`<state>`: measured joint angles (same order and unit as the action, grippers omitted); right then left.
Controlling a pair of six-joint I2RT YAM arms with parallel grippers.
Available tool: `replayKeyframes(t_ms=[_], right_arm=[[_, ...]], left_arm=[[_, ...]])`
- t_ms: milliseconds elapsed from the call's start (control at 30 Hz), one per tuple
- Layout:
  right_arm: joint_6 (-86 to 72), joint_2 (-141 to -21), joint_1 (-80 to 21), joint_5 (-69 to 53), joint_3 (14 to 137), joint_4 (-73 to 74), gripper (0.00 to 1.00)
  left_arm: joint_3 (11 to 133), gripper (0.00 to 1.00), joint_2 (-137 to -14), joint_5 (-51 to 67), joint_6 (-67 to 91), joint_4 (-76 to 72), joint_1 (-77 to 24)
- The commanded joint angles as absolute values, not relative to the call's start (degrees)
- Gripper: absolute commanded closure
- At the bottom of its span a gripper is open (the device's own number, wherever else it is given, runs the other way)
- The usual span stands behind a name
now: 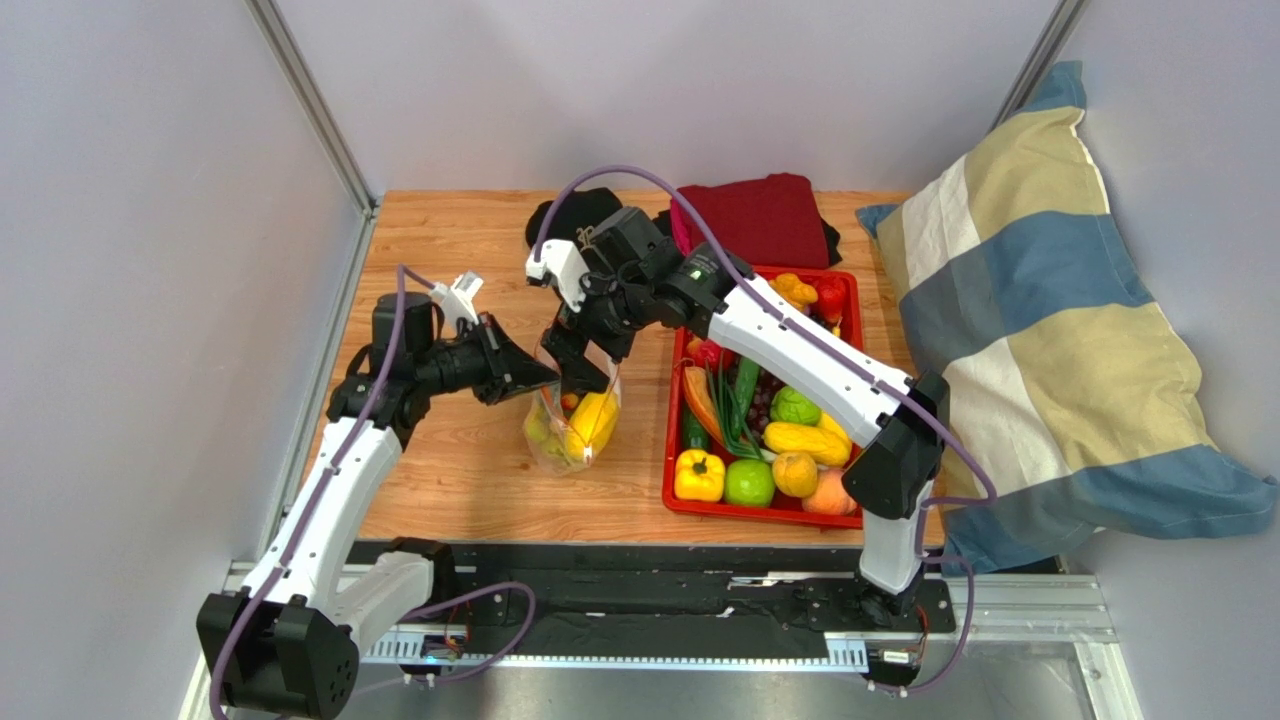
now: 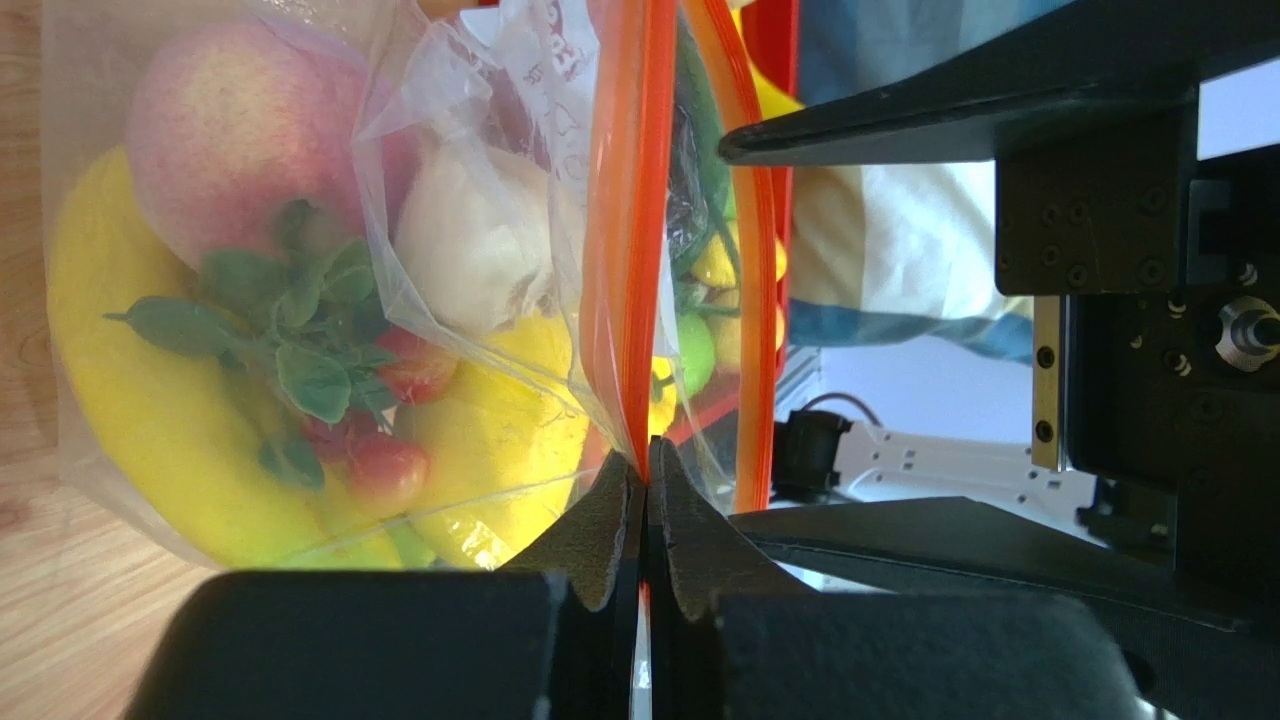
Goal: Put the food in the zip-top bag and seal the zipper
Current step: Place the fake fruit in the zipper food storage bag, then zip the zipper food storage bag at the center of the board.
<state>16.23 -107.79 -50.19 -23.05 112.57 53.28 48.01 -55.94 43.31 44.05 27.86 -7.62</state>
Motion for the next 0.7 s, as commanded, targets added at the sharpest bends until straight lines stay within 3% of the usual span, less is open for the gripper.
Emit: replayKeyframes(t_ms=[0,167,433,667], right_arm=[[13.7,-102.7,-48.6,-21.6,116.6,51.1,0.01],[6.0,-94.4,-43.9,-24.5,107.6,43.5,0.01],[-9.7,-68.5,-43.2,-19.0,65.6,16.5,0.00],[-17.4,-66.9,-46.1,-15.6,54.4,3.9,0.02]], left_arm=[[47.3,1.00,-54.8,45.6,53.8,19.2,-6.5],[47.5,1.00,-54.9,43.0,60.2,14.5,-6.5],[46.6,1.00,-59.5,40.2,70.0,6.8,-8.0],[45.4,1.00,-60.8,37.7,73.1,4.2,-9.1]])
